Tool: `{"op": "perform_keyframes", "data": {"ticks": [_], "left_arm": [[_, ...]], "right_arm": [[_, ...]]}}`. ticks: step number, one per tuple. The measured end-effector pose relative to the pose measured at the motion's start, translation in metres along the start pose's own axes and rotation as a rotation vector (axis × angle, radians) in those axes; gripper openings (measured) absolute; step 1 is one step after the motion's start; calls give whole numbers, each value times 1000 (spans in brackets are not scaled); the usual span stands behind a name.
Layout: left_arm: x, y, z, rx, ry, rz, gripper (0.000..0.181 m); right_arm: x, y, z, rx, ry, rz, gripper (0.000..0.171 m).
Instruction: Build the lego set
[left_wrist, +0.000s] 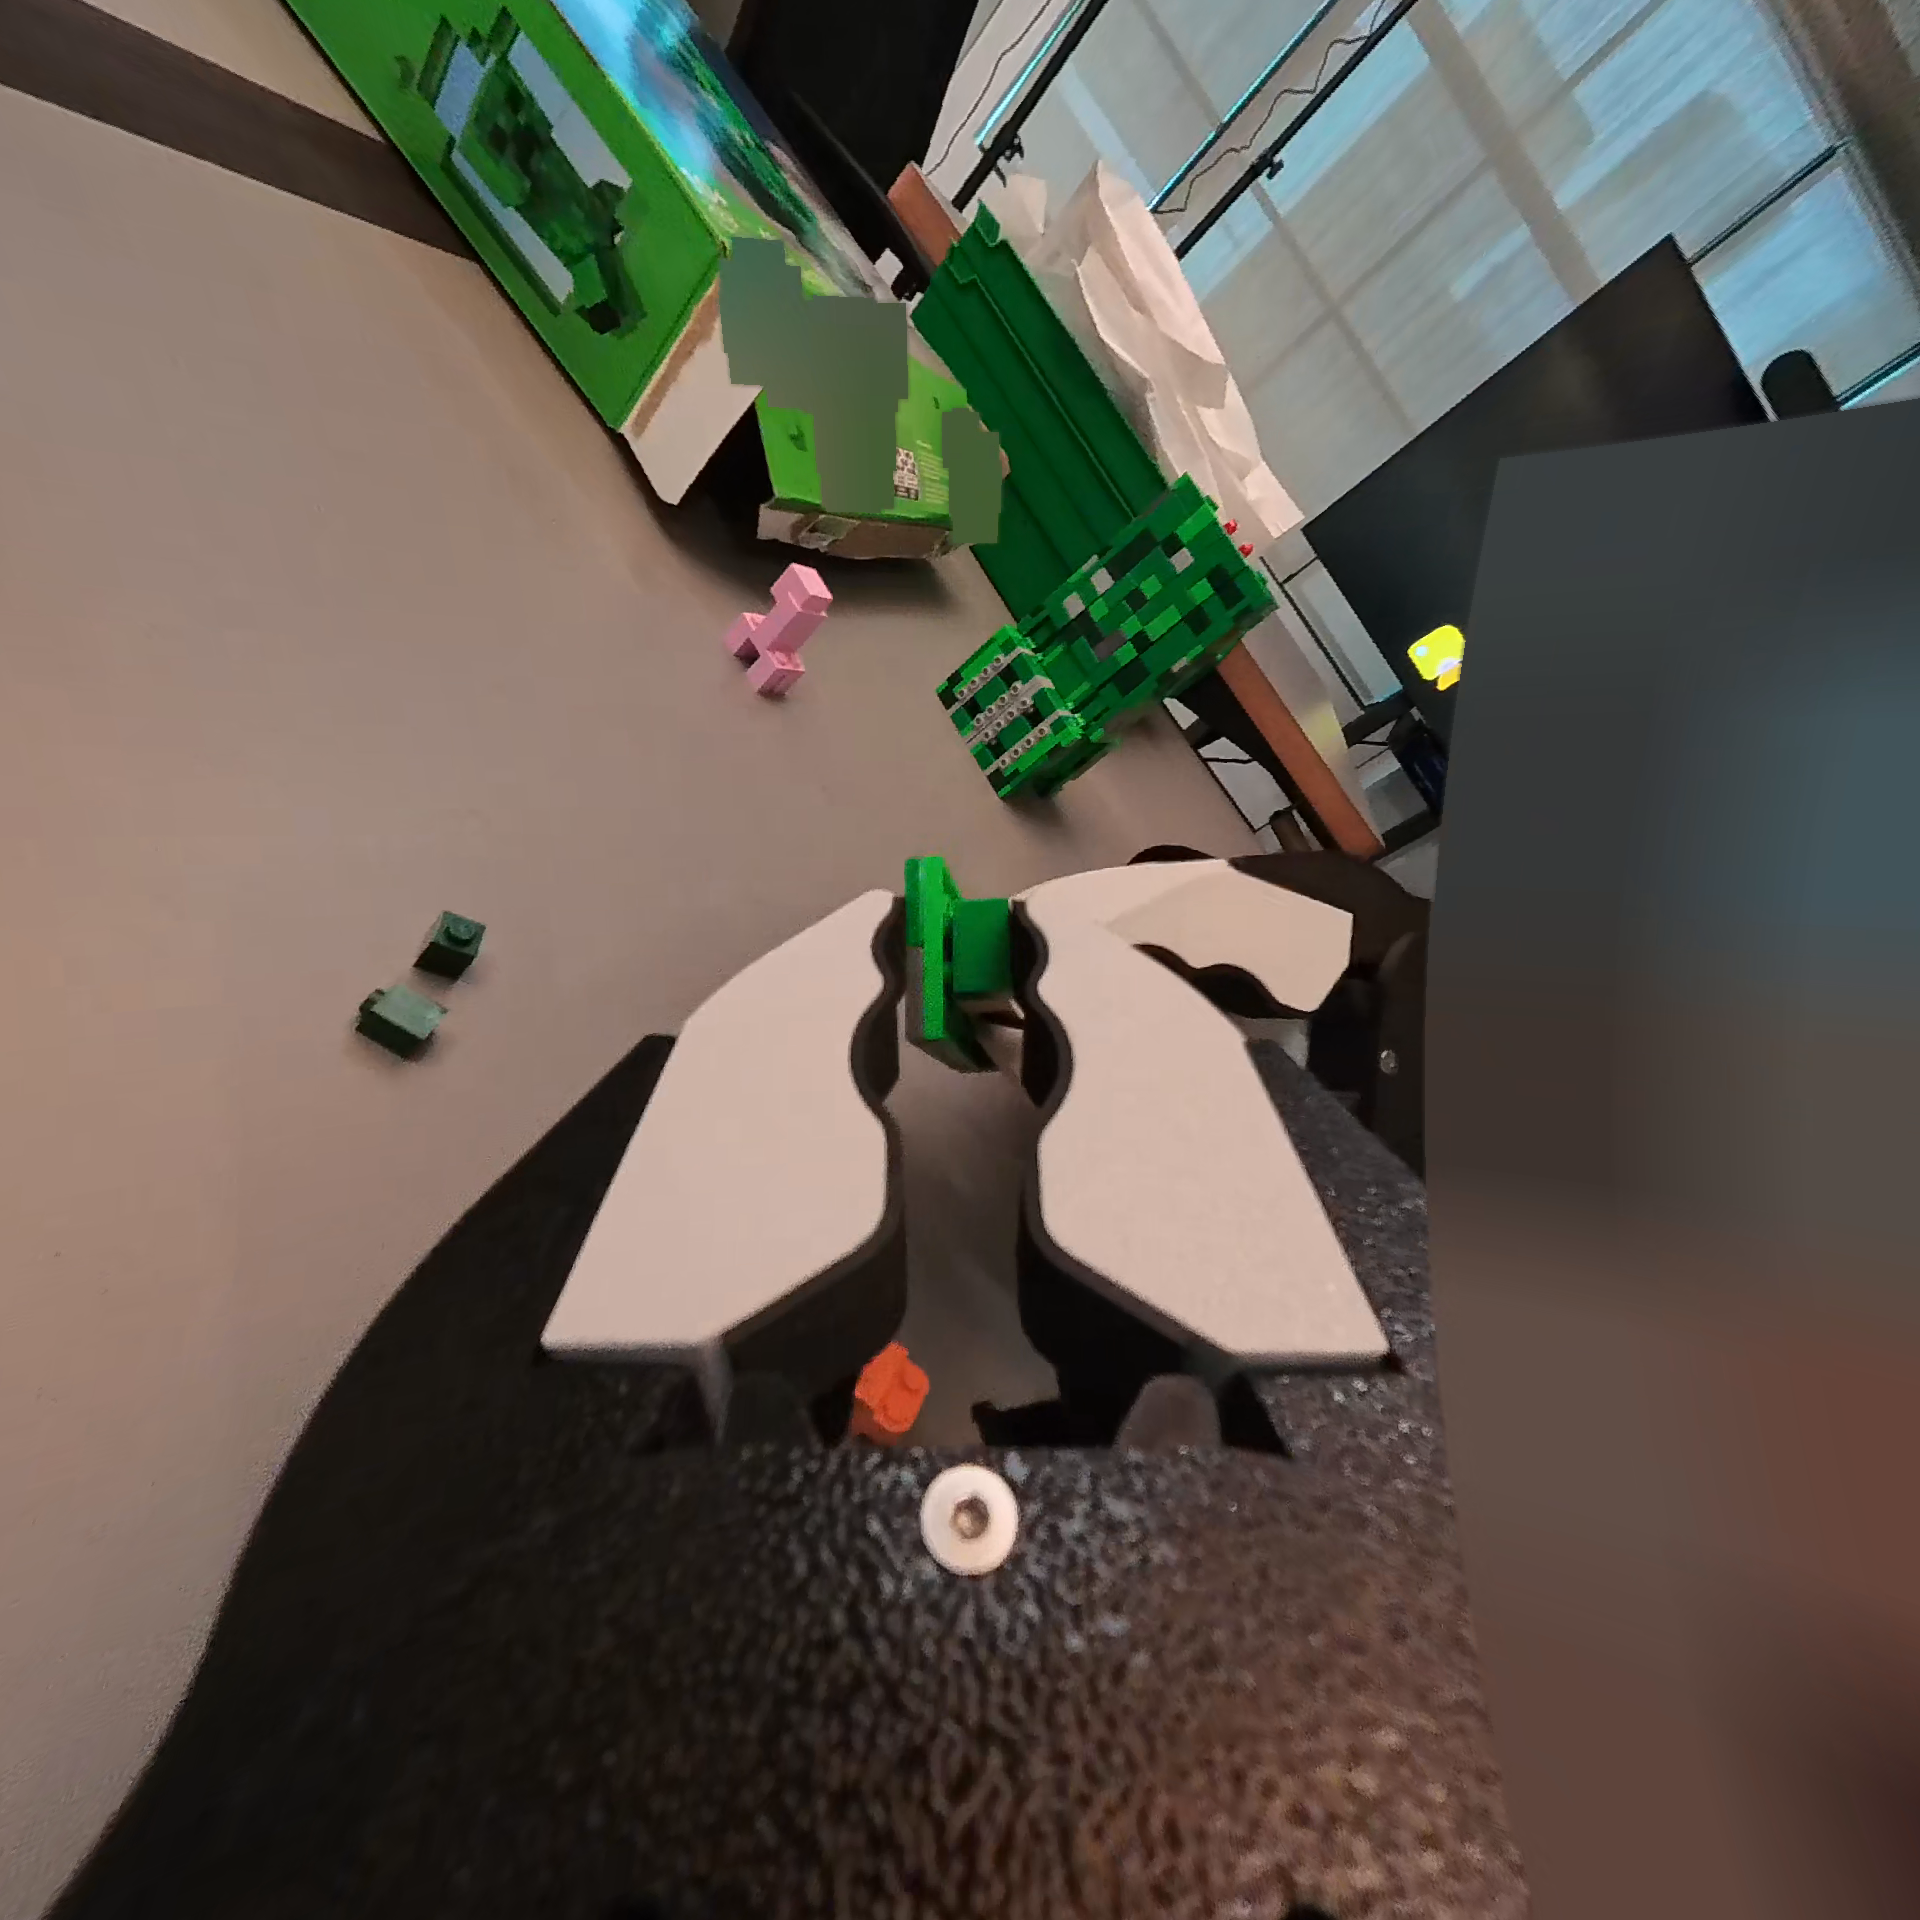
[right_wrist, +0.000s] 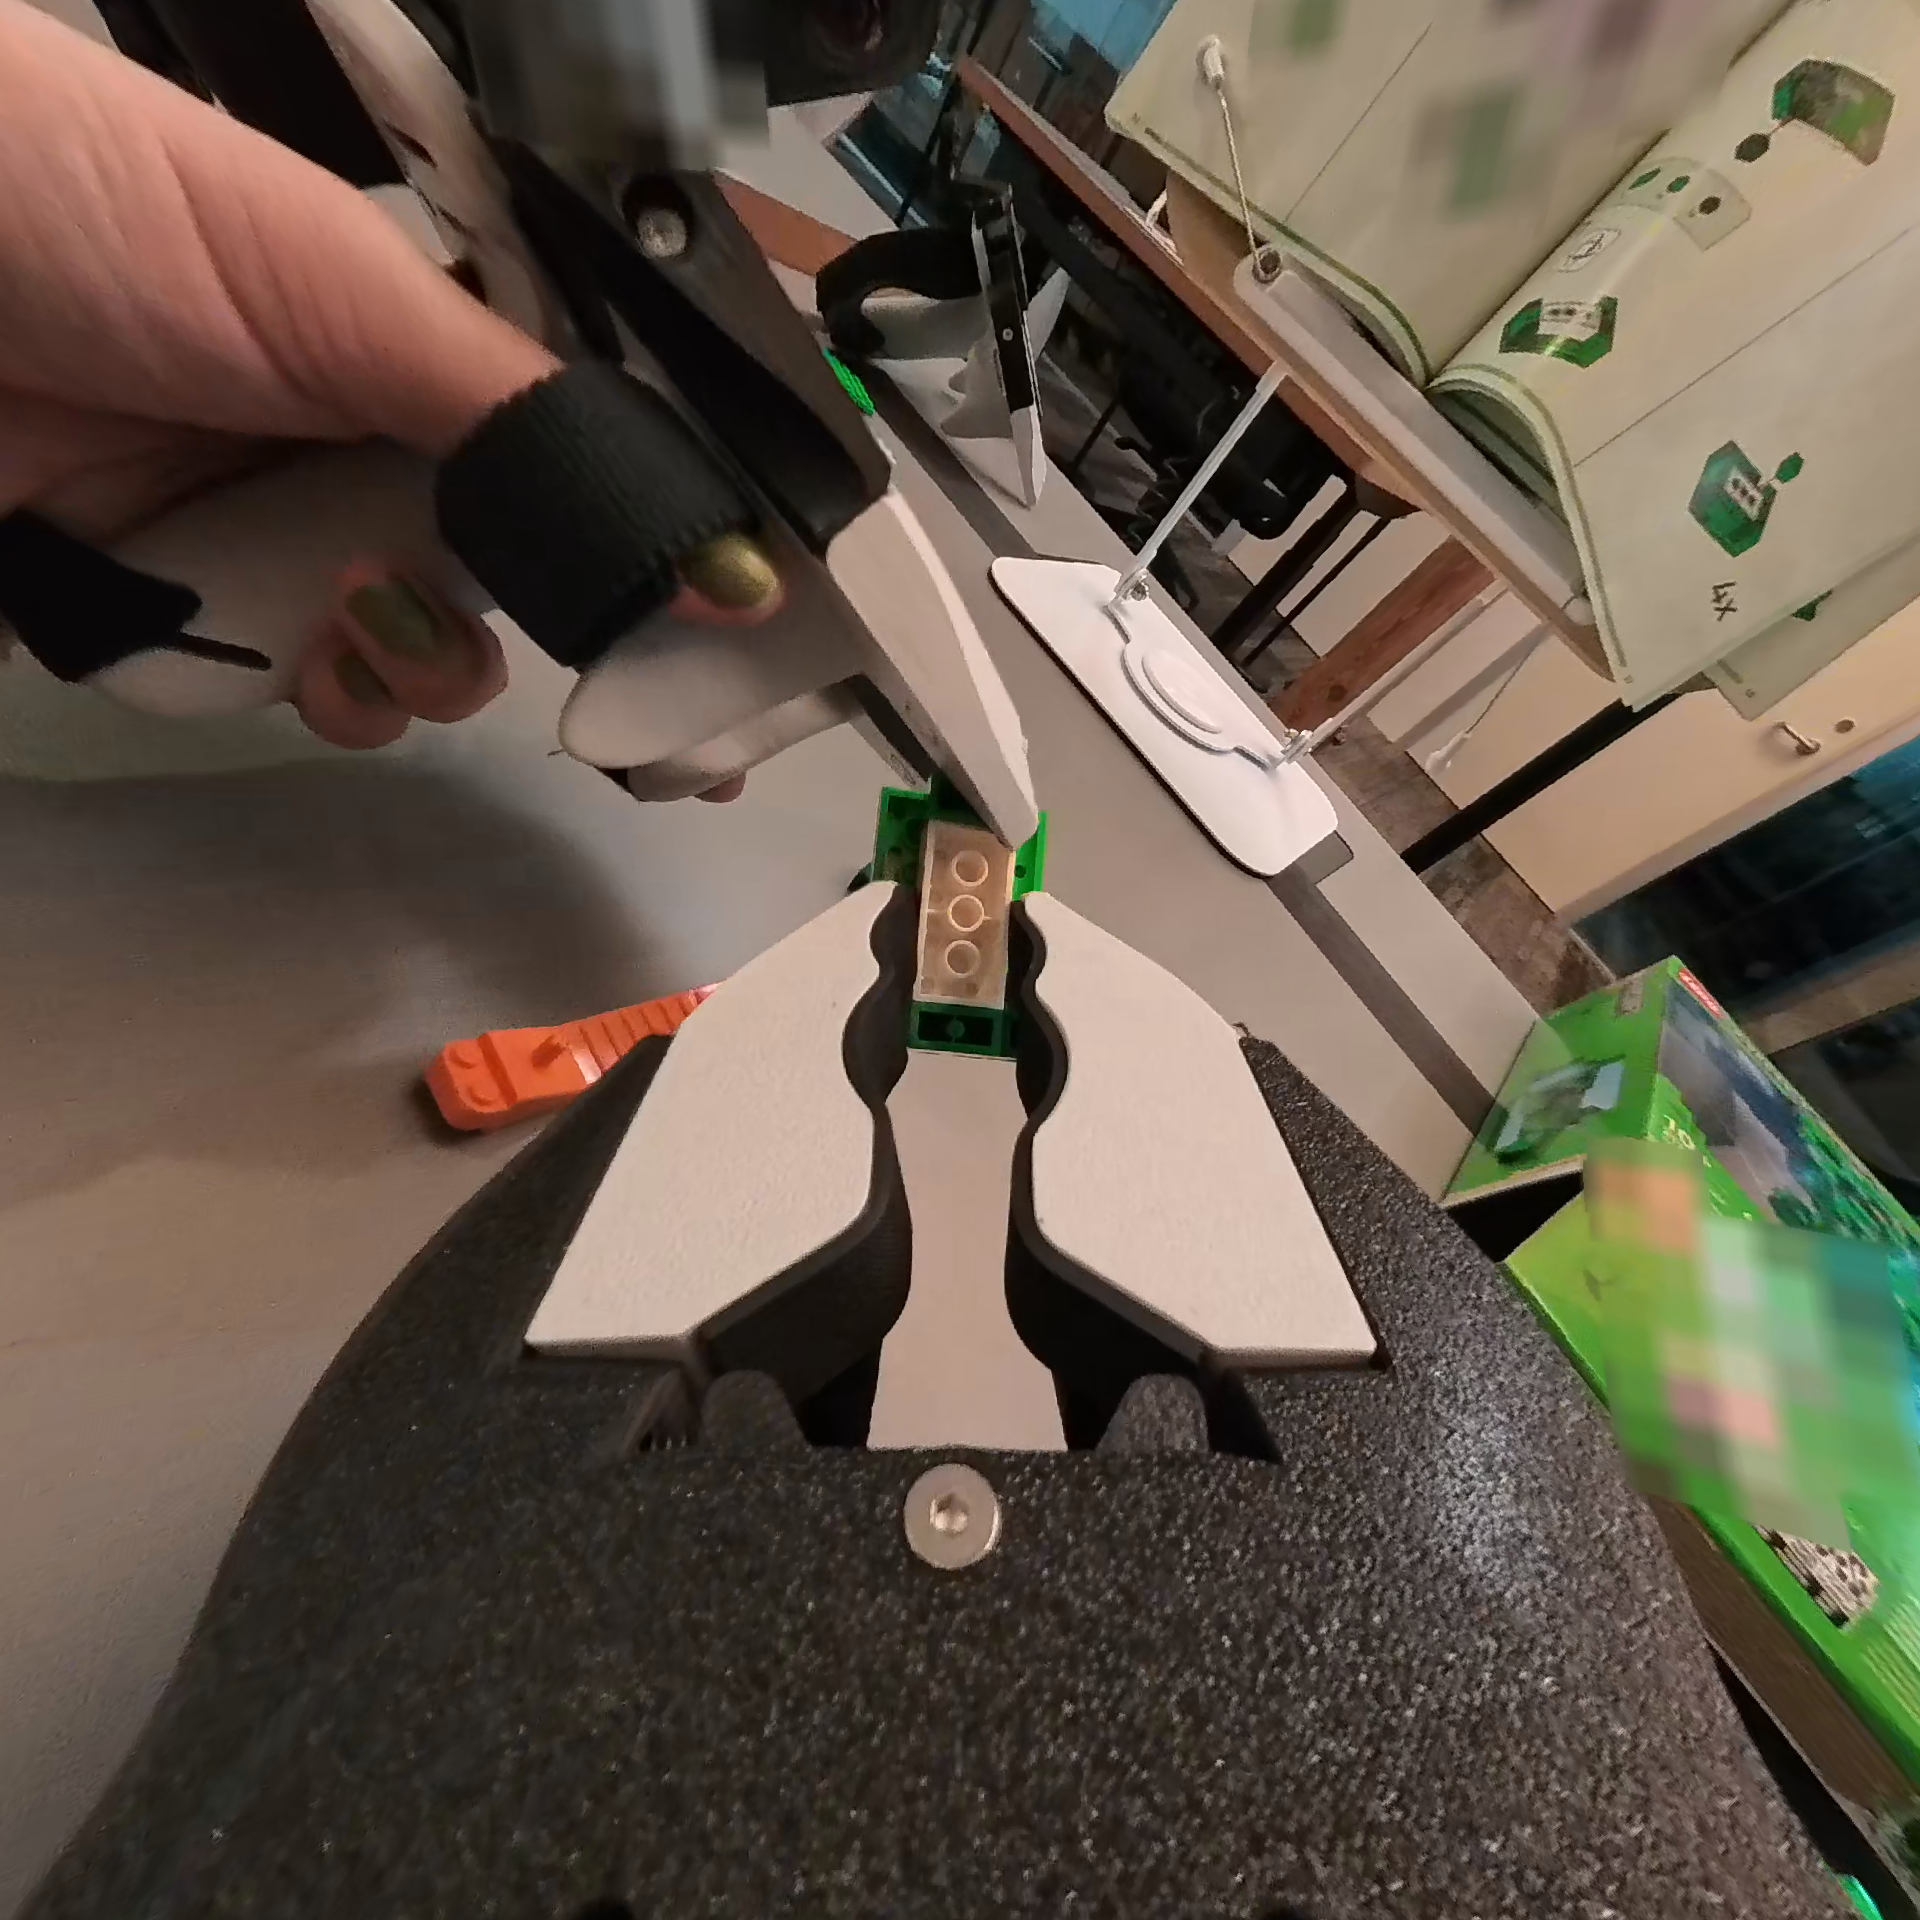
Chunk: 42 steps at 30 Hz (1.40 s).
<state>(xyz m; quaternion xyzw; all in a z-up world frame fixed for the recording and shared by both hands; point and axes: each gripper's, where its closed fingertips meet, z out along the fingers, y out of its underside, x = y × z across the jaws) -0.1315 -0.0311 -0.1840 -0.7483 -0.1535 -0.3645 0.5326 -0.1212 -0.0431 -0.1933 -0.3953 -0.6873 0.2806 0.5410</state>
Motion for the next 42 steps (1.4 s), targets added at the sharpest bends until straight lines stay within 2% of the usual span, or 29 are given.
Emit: {"op": "perform_keyframes", "data": {"ticks": [18, 25, 28, 36, 42], "left_arm": [[13, -4, -6, 53, 62, 28, 18], [16, -9, -6, 89, 109, -59, 18], [14, -7, -5, 86, 98, -70, 26], [13, -7, -4, 75, 80, -56, 21], [20, -13, -14, 116, 135, -68, 39]], "right_arm": [[4, -12, -1, 74, 29, -47, 16], [7, -13, -1, 78, 29, -37, 16], [6, -10, 1, 66, 22, -34, 16], [5, -11, 1, 67, 17, -32, 16], [6, -9, 1, 63, 14, -16, 16]]}}
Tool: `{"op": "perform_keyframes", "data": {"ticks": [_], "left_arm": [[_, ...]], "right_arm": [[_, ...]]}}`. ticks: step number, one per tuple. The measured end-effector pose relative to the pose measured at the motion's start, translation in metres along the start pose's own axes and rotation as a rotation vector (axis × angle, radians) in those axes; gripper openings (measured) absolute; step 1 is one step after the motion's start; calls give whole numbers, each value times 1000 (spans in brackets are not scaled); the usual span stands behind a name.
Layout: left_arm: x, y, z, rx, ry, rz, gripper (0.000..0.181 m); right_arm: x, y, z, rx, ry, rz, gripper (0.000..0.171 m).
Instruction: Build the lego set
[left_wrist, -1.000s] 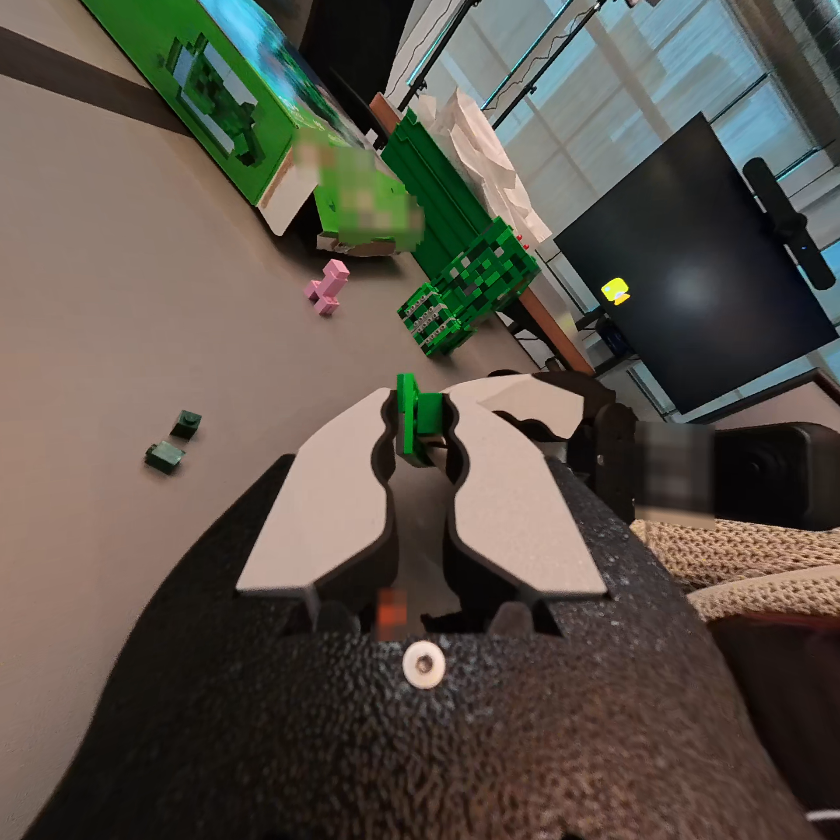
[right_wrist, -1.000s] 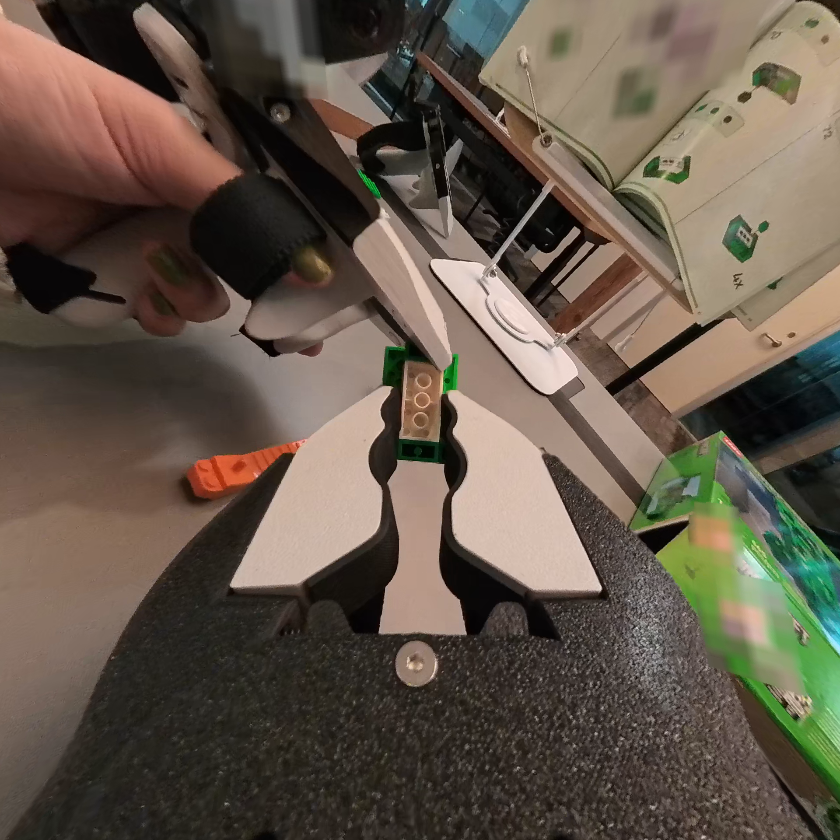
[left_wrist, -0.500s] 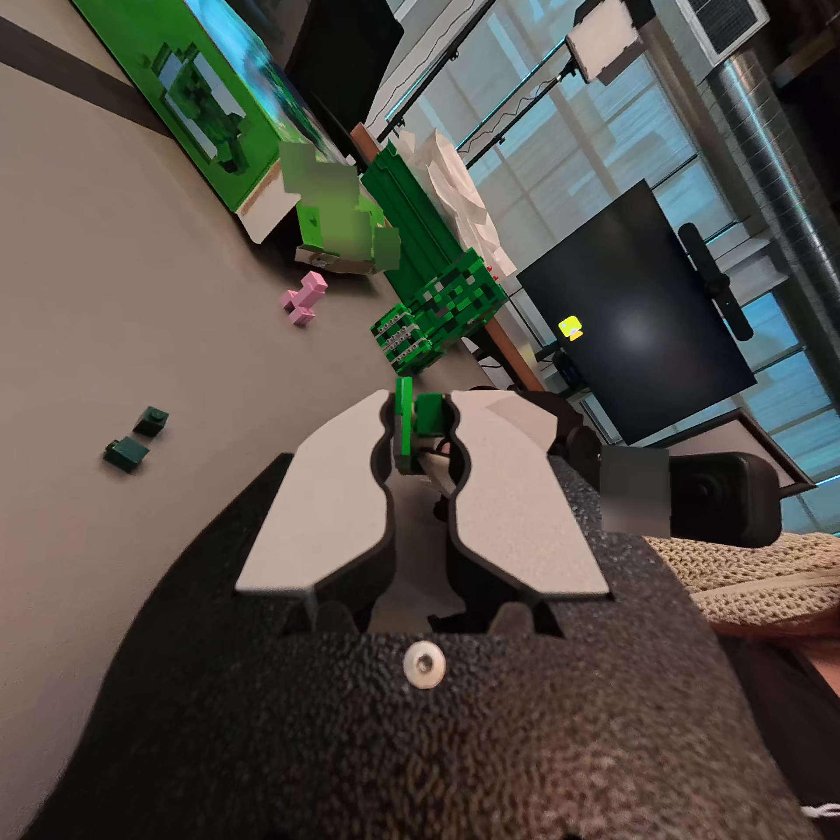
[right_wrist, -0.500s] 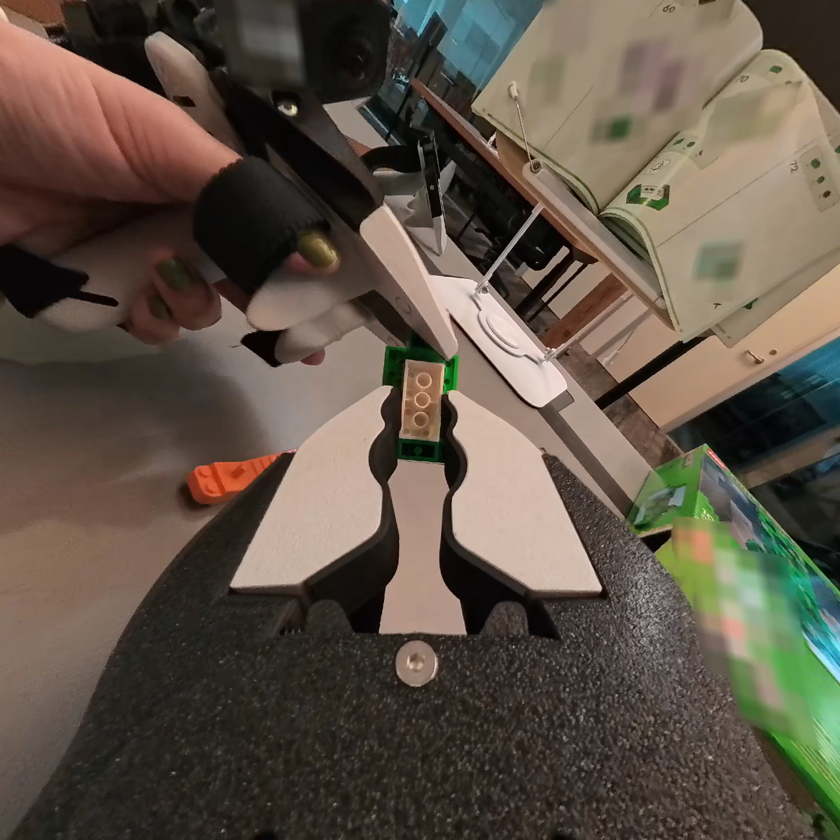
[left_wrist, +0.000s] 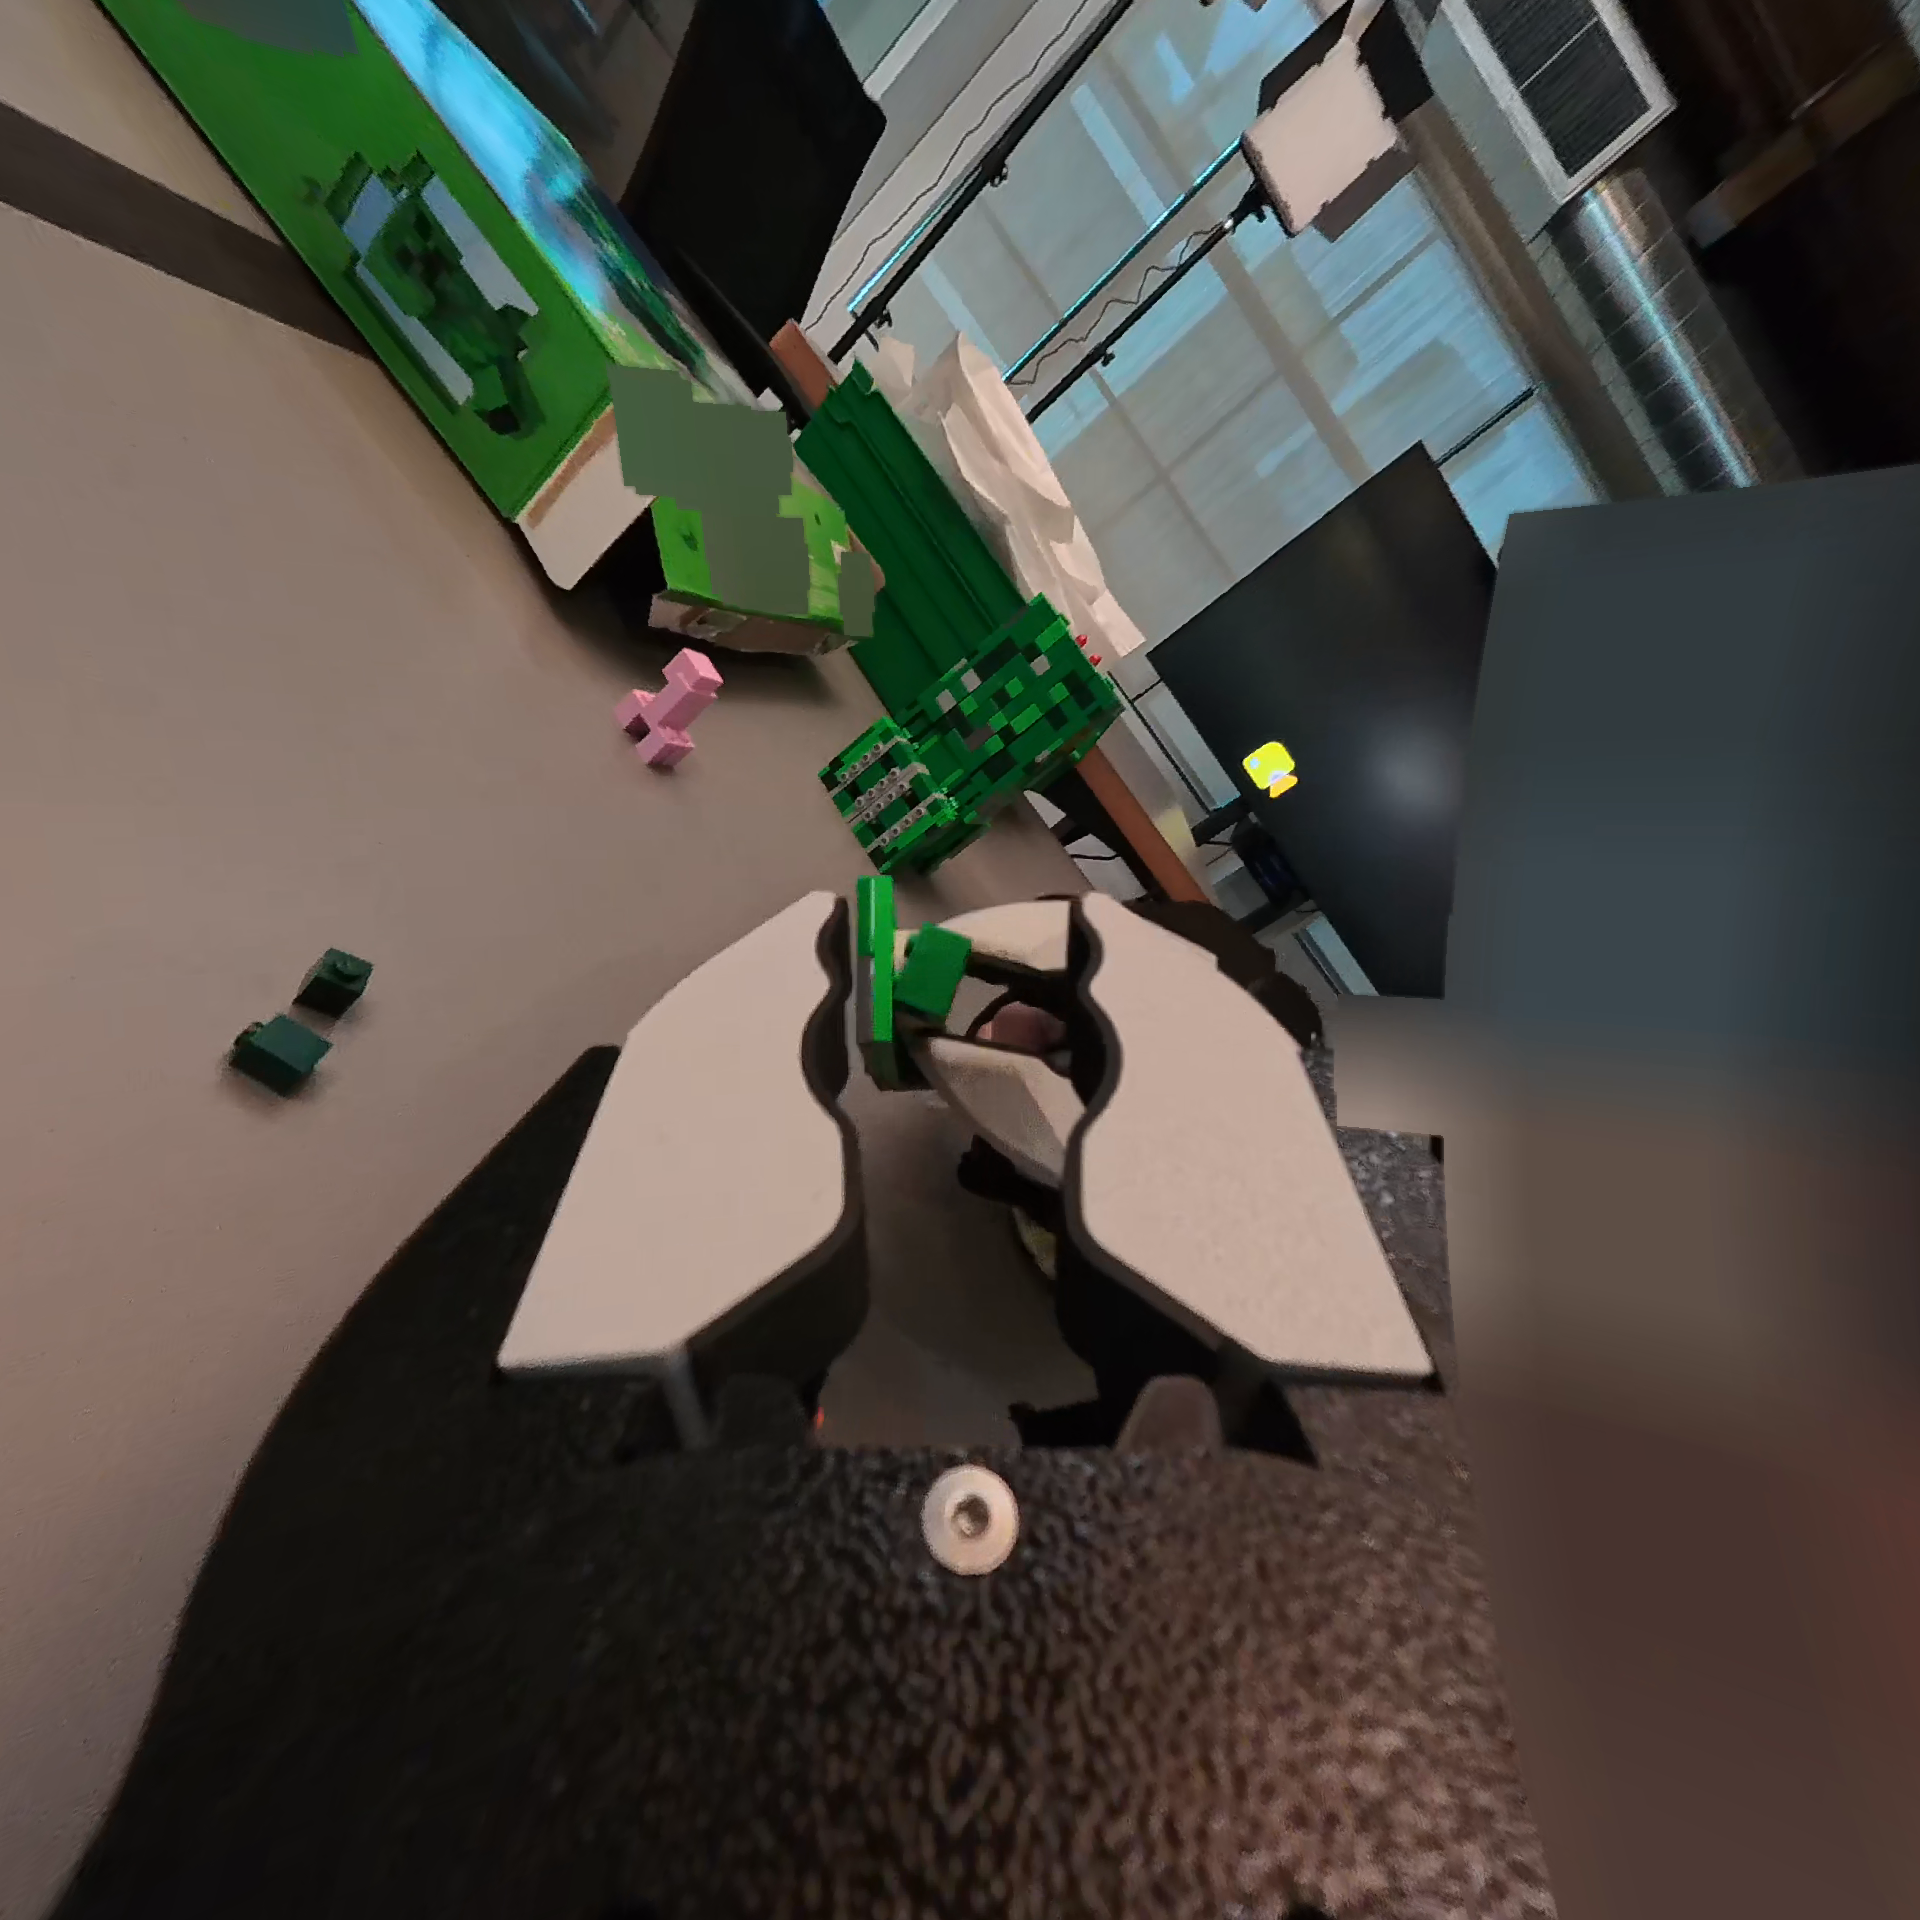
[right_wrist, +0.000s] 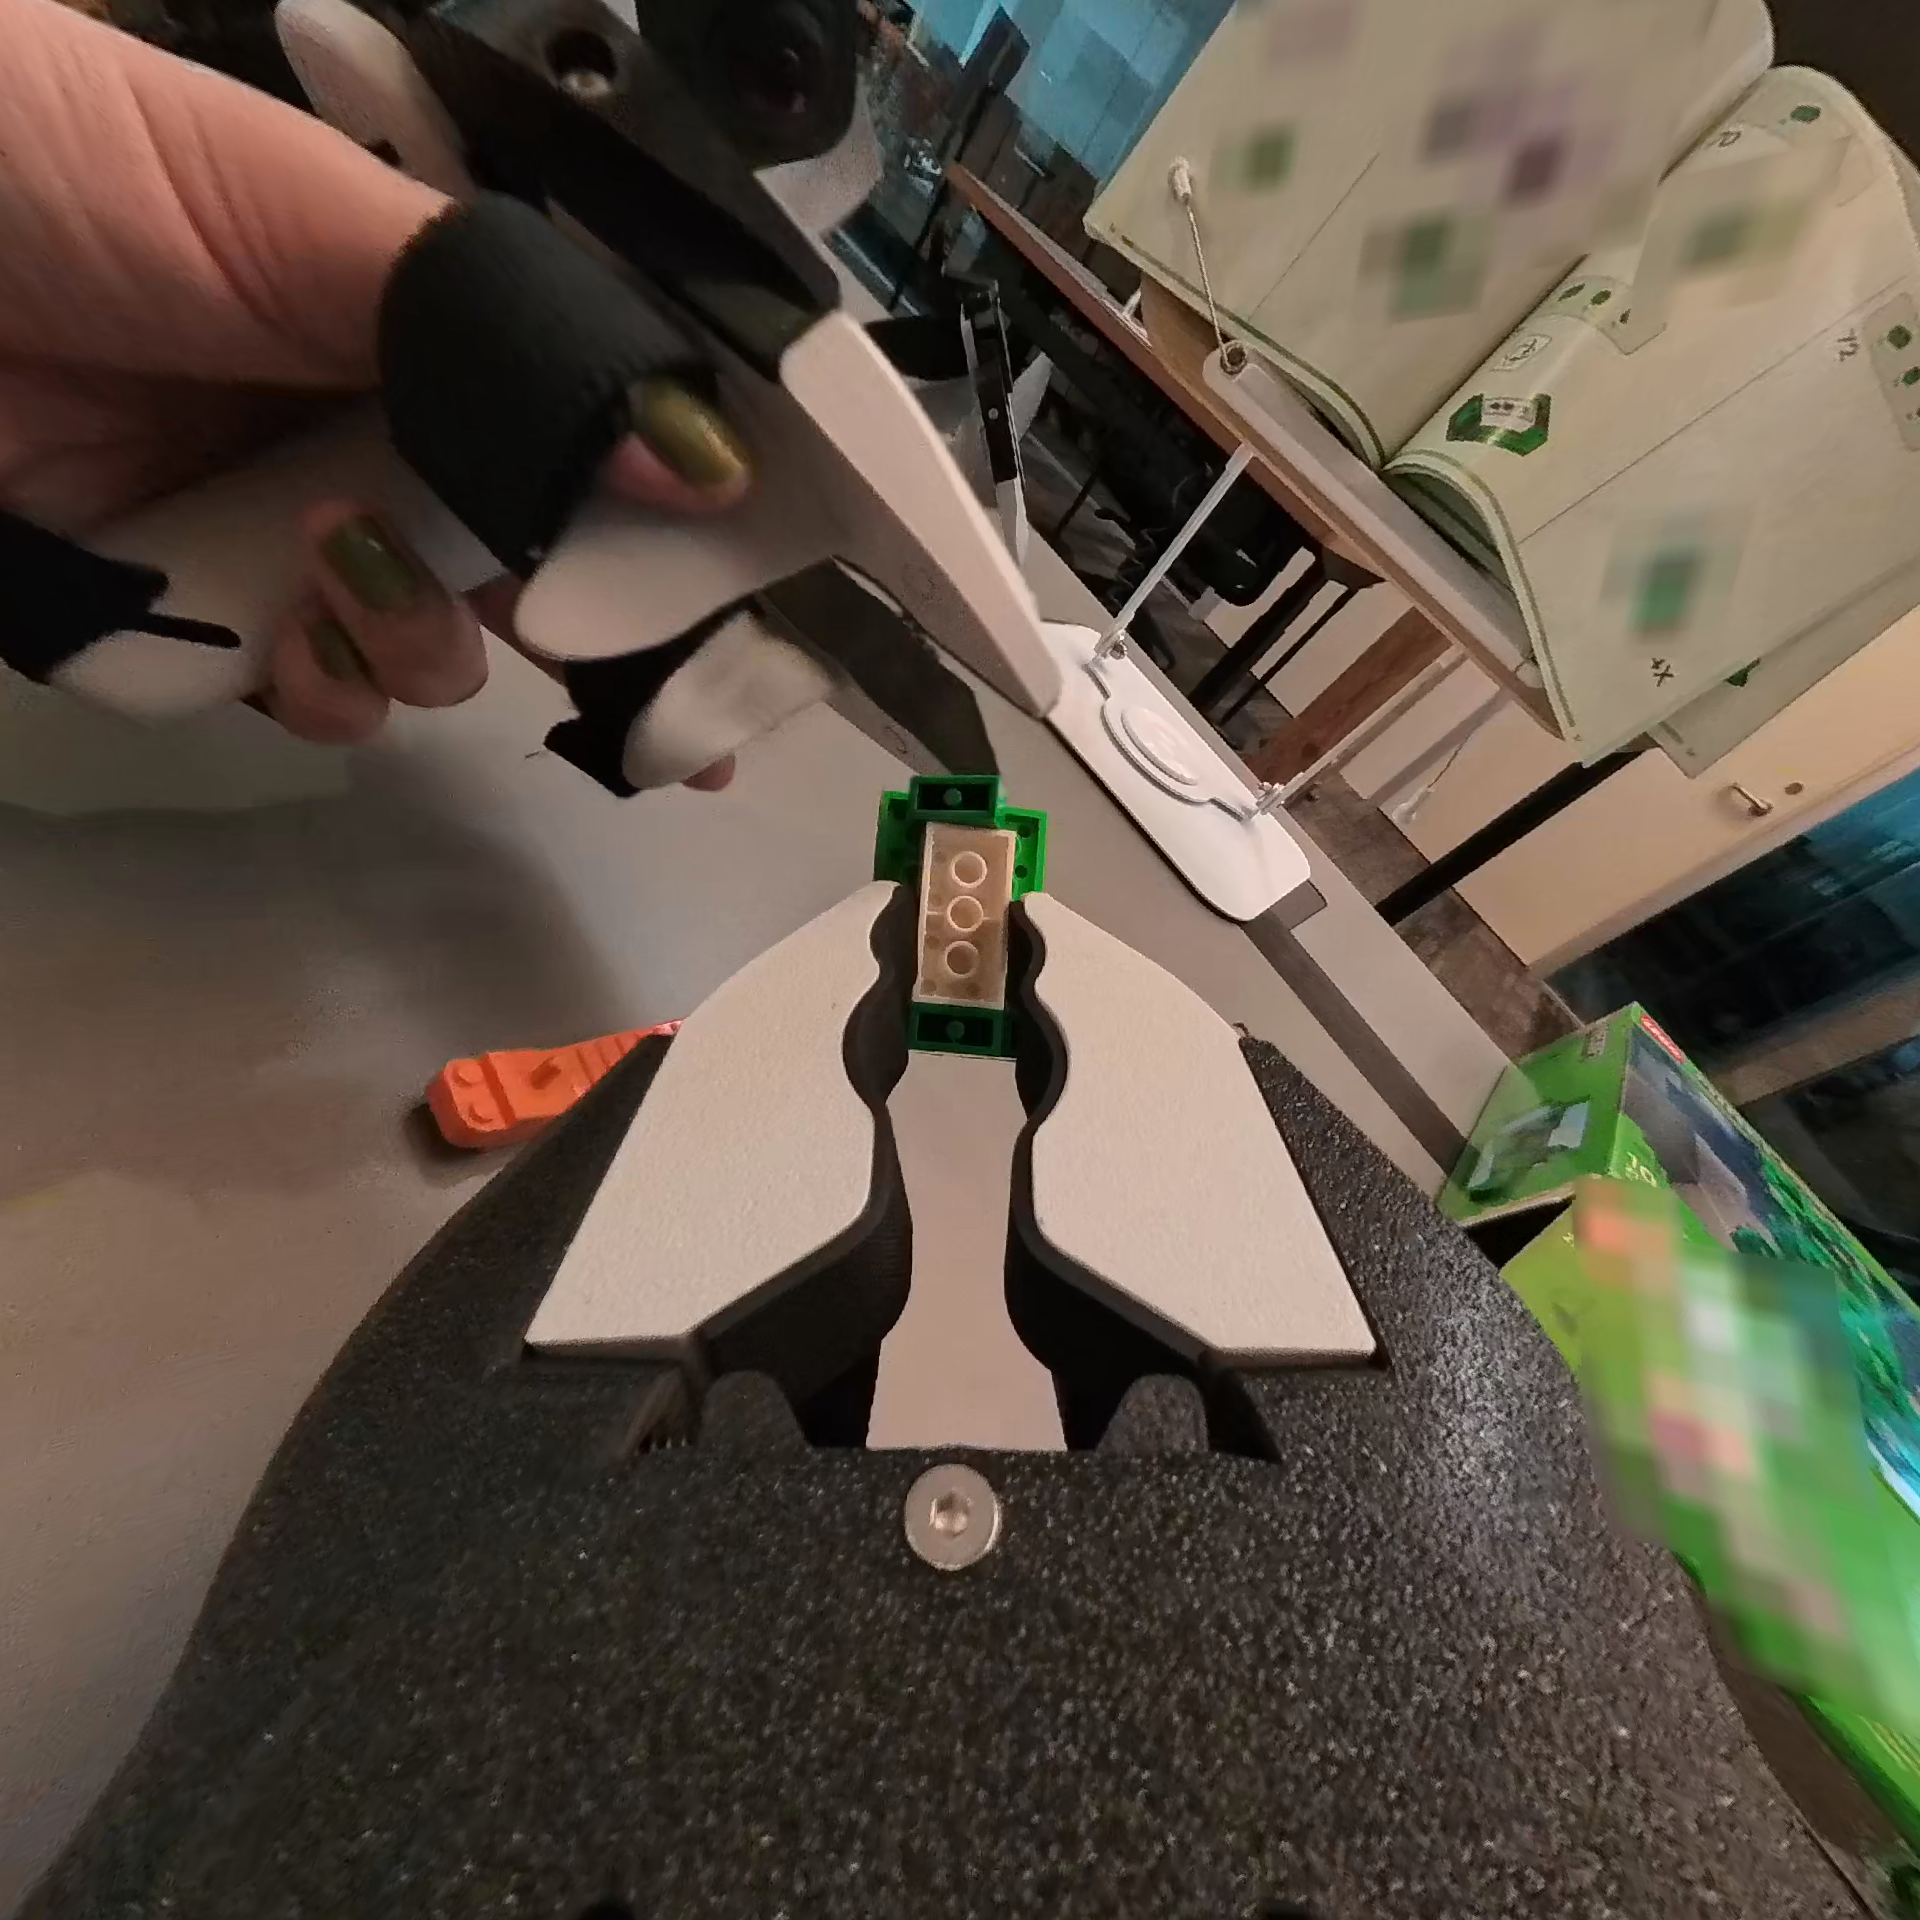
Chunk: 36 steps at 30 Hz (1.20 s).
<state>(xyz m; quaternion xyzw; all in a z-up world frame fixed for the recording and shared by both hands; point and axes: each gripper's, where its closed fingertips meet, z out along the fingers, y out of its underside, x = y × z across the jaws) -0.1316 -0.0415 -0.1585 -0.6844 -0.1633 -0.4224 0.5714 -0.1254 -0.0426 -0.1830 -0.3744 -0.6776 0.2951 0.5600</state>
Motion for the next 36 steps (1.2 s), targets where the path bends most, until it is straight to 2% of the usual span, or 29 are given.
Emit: {"op": "perform_keyframes", "data": {"ticks": [5, 14, 19, 28, 36], "left_arm": [[-1, 11, -5, -69, -14, 53, 42], [1, 12, -5, -76, 67, 71, 39], [-2, 8, -6, -42, 69, 94, 20], [2, 11, -9, -54, 124, 59, 31], [-1, 12, -9, -56, 112, 72, 19]], "right_arm": [[-1, -2, -1, 7, -6, 6, 16], [-4, -5, -3, 23, -23, 3, 16], [-6, -7, -4, 32, -30, 3, 16], [-7, -6, -4, 30, -40, 9, 16], [-8, -8, -5, 39, -46, 8, 16]]}}
